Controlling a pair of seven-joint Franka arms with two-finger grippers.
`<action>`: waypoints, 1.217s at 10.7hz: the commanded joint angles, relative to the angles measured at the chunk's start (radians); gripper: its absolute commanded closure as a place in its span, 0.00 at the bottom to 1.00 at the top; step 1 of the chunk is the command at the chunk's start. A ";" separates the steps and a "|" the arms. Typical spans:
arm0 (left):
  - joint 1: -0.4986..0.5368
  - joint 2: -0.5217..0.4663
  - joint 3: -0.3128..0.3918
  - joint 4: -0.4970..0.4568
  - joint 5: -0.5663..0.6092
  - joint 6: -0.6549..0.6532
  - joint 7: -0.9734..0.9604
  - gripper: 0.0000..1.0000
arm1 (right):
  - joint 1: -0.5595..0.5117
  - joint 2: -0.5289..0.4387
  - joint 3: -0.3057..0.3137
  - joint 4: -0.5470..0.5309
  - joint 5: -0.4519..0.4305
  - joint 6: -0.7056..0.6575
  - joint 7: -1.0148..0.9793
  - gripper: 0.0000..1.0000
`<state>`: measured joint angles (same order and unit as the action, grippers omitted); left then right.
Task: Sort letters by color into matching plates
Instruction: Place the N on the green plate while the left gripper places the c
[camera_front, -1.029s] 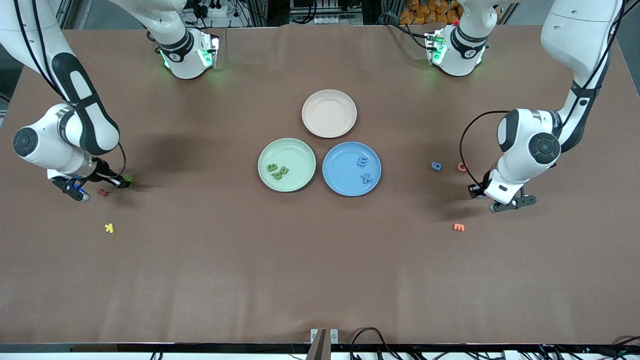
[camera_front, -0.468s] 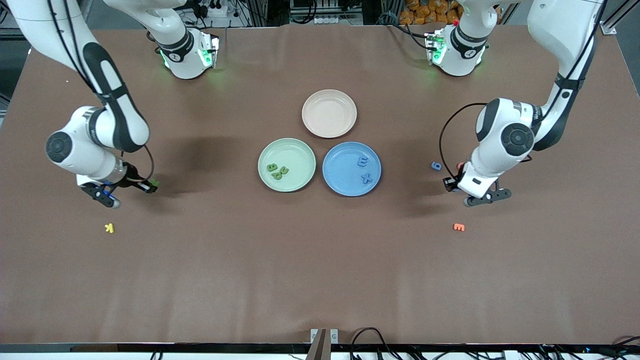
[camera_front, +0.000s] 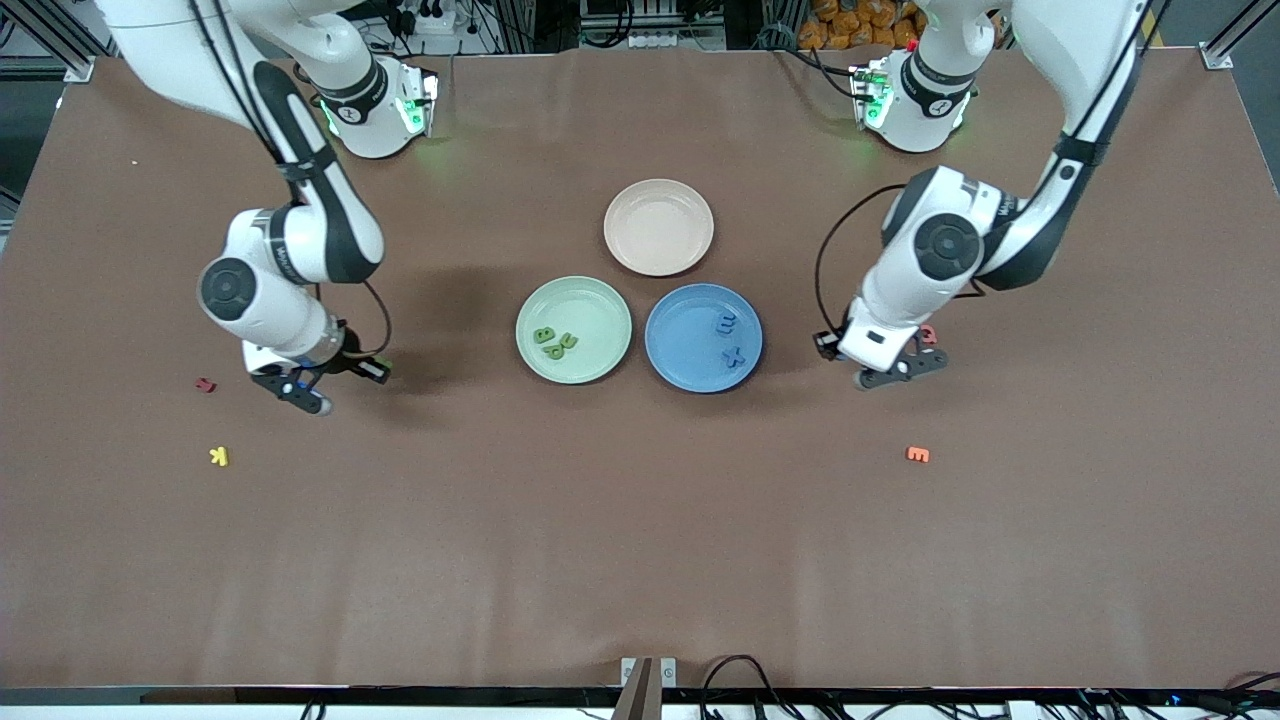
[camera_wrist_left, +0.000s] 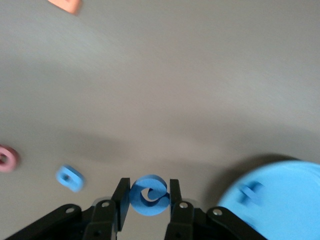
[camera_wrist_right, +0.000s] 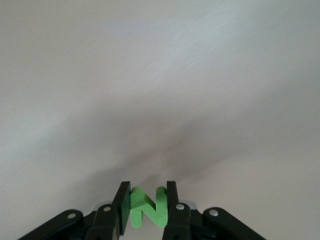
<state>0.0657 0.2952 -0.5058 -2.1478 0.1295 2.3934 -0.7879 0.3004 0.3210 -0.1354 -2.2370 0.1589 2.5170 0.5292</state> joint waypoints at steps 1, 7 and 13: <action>-0.039 -0.016 -0.079 0.008 -0.007 -0.036 -0.120 1.00 | 0.138 -0.013 -0.010 0.042 0.014 -0.096 0.156 0.77; -0.208 0.012 -0.080 0.063 -0.007 -0.051 -0.296 0.98 | 0.382 0.044 -0.009 0.134 0.021 -0.135 0.400 0.77; -0.233 0.078 -0.079 0.137 0.022 -0.051 -0.346 0.29 | 0.451 0.170 0.002 0.301 0.065 -0.202 0.524 0.77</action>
<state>-0.1559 0.3363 -0.5898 -2.0539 0.1295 2.3638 -1.1102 0.7375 0.4502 -0.1344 -1.9976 0.1917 2.3366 1.0119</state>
